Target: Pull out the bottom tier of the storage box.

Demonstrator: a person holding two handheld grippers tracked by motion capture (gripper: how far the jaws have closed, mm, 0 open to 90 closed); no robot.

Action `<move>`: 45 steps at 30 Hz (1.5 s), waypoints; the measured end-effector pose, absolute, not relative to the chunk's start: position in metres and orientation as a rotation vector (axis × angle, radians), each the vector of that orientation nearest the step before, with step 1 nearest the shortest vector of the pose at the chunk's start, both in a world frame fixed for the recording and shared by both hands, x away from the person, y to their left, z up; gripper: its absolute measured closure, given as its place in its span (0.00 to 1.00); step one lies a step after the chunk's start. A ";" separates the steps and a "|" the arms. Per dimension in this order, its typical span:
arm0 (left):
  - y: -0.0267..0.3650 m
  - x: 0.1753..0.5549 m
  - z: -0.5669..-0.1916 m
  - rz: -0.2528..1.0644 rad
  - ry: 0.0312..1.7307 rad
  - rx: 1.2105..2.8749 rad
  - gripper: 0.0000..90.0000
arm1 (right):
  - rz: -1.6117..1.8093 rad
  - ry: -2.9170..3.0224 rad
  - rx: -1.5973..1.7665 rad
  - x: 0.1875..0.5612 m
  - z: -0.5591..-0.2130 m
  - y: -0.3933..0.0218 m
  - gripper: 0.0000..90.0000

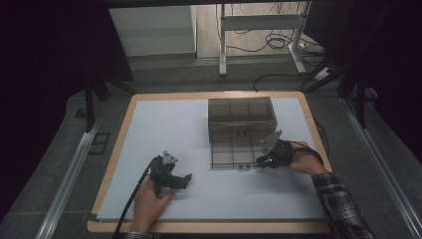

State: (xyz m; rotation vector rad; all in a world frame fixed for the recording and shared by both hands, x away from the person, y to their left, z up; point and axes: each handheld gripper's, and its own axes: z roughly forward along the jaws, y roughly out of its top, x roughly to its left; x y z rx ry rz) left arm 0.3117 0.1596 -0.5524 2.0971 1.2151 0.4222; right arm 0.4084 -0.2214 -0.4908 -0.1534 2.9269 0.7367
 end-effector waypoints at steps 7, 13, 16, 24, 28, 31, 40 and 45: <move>0.160 0.312 -0.552 0.422 1.215 2.097 0.00 | 0.770 2.917 -0.103 0.403 -0.488 -0.222 0.78; 0.160 0.312 -0.552 0.422 1.216 2.096 0.00 | 0.793 2.902 -0.077 0.400 -0.485 -0.223 0.73; 0.160 0.312 -0.552 0.423 1.215 2.097 0.00 | 0.803 2.895 -0.067 0.400 -0.483 -0.224 0.71; 0.160 0.312 -0.552 0.424 1.212 2.099 0.00 | 0.842 2.880 -0.016 0.395 -0.480 -0.224 0.62; 0.160 0.312 -0.552 0.424 1.213 2.099 0.00 | 0.859 2.870 0.008 0.392 -0.479 -0.226 0.59; 0.159 0.312 -0.553 0.421 1.218 2.094 0.00 | 0.881 2.857 0.050 0.390 -0.478 -0.229 0.55; 0.160 0.312 -0.552 0.424 1.215 2.098 0.00 | 0.906 2.830 0.151 0.385 -0.479 -0.238 0.46; 0.160 0.312 -0.552 0.424 1.215 2.097 0.00 | 0.930 2.812 0.207 0.384 -0.481 -0.242 0.41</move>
